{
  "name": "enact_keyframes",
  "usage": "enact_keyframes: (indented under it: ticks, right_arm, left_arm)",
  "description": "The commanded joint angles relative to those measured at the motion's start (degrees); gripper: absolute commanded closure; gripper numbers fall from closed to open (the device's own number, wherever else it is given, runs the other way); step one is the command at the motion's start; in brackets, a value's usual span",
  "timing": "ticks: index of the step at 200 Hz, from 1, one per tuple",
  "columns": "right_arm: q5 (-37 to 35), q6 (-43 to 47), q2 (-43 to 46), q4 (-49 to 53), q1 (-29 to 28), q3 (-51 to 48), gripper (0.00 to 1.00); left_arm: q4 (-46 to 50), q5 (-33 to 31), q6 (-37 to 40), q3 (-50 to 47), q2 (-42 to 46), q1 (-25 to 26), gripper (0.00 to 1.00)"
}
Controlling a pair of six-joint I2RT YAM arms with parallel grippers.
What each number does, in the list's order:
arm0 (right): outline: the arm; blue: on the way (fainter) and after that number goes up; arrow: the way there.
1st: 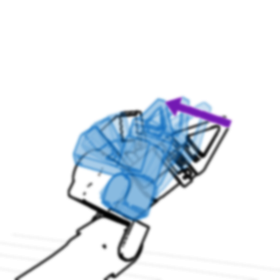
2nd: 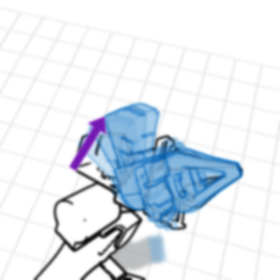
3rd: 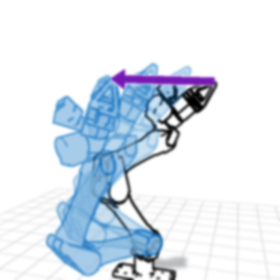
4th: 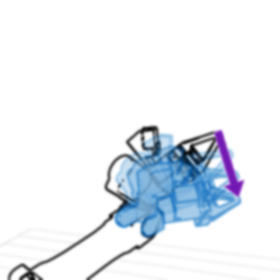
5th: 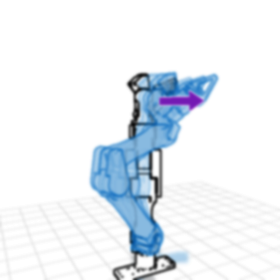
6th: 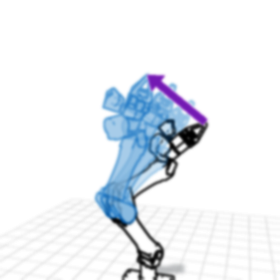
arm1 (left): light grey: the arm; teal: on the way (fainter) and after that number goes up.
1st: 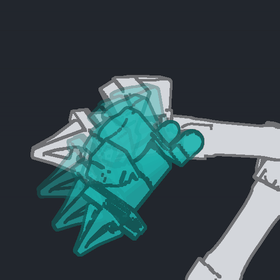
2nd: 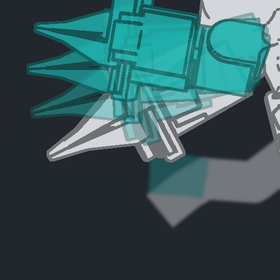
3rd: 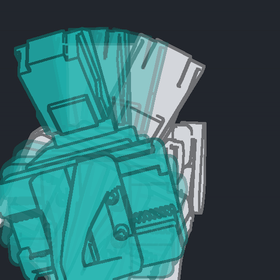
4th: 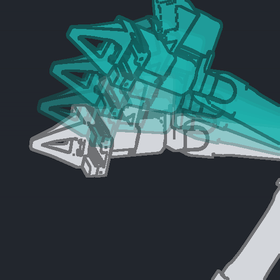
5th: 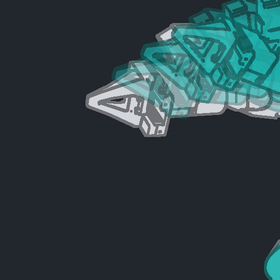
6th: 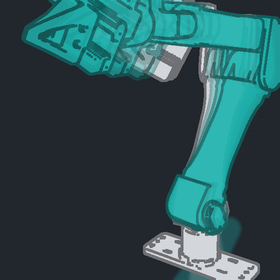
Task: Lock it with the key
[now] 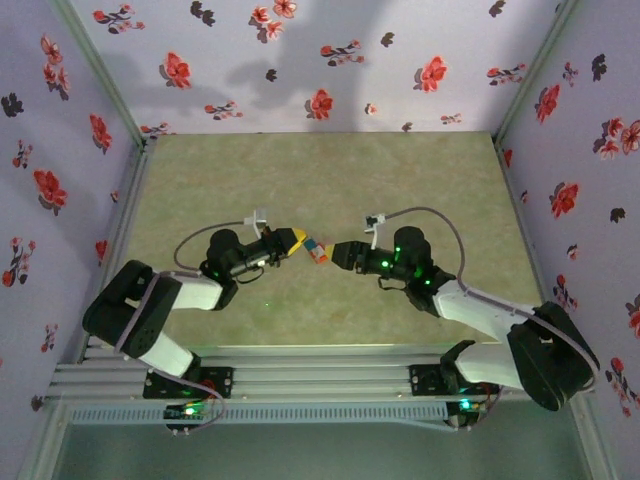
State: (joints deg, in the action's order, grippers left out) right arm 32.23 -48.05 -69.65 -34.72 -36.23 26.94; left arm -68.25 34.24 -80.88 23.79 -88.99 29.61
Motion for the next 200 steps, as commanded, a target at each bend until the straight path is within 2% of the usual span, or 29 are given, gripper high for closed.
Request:
enact_keyframes:
  ticks: [1, 78, 200]
  right_arm:
    - [-1.8, -1.1, -1.8, -5.5, -1.1, -0.3, 0.45]
    - [-1.9, -3.6, -8.0, -9.0, -1.6, 0.2, 0.6]
    - [-1.2, -4.6, -11.8, -10.5, -2.7, 1.3, 0.65]
  left_arm:
    - [-1.8, -2.0, -1.9, 1.0, -1.6, -0.6, 1.0]
    - [-2.4, -2.8, -3.3, 1.5, -3.3, -0.6, 1.0]
    - [-3.1, -3.1, -3.4, 1.3, -4.1, -0.5, 1.0]
